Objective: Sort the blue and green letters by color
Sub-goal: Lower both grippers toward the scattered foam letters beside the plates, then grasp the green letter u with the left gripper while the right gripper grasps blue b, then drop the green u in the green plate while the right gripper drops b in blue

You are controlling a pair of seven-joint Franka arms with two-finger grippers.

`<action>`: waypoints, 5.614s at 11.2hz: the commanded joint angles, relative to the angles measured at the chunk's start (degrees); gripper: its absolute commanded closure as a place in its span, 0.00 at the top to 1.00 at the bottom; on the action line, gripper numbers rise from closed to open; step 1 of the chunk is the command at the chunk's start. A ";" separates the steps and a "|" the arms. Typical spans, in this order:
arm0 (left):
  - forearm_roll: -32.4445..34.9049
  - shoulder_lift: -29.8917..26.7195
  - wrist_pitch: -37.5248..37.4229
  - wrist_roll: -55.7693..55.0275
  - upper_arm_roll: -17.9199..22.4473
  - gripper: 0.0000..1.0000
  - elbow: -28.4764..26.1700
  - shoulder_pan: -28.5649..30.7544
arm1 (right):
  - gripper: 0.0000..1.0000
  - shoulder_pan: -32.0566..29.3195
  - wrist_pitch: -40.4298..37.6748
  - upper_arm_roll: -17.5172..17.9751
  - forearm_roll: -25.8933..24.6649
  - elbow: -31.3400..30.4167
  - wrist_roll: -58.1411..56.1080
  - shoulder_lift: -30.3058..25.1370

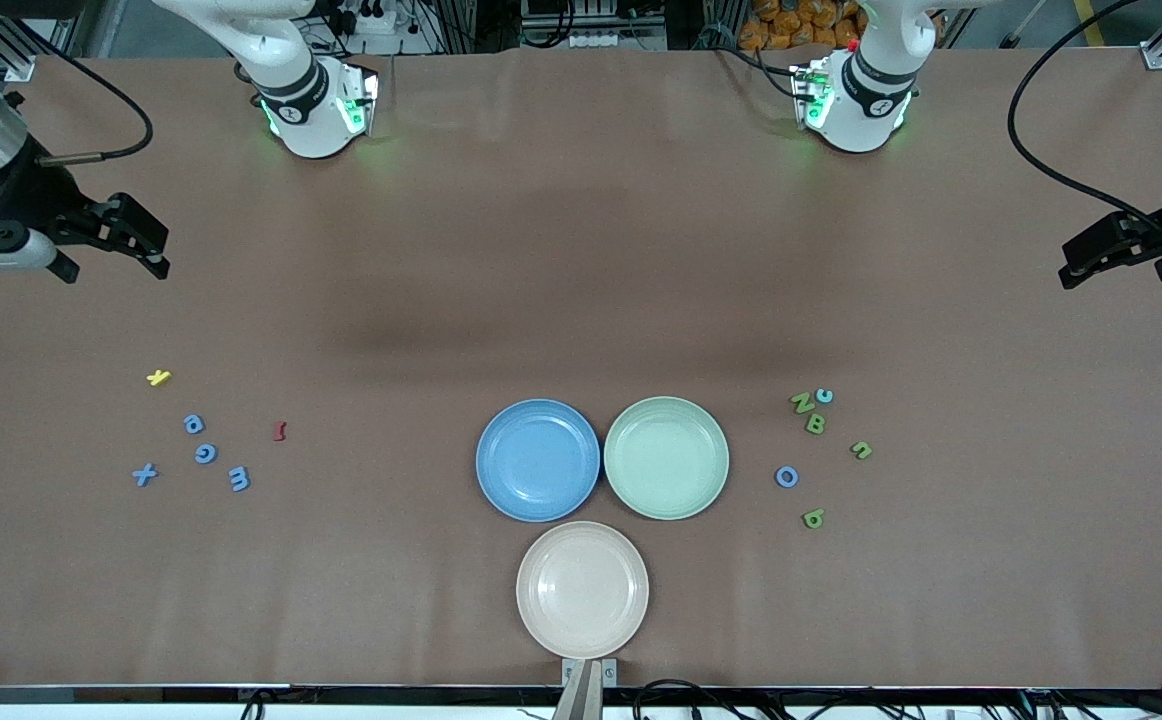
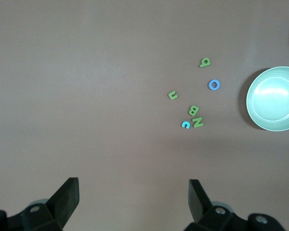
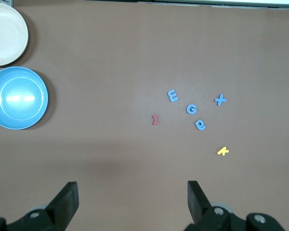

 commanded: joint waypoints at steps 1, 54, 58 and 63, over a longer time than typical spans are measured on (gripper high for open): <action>1.16 -0.48 0.37 0.57 -0.28 1.00 -0.44 0.12 | 1.00 -0.66 -1.56 0.34 0.87 3.12 0.01 1.79; 5.11 30.54 49.68 -32.82 -6.85 0.00 -14.51 -15.08 | 0.00 -19.12 44.13 0.34 -13.18 -12.78 -52.29 40.19; 3.36 35.54 50.47 -36.32 -7.84 0.02 -9.07 -20.00 | 0.00 -14.66 43.96 2.71 -11.96 -9.80 -43.98 40.20; 3.70 35.04 50.56 -38.54 -7.49 1.00 -6.41 -20.81 | 0.00 -4.12 30.73 9.31 -3.54 1.15 -21.57 40.54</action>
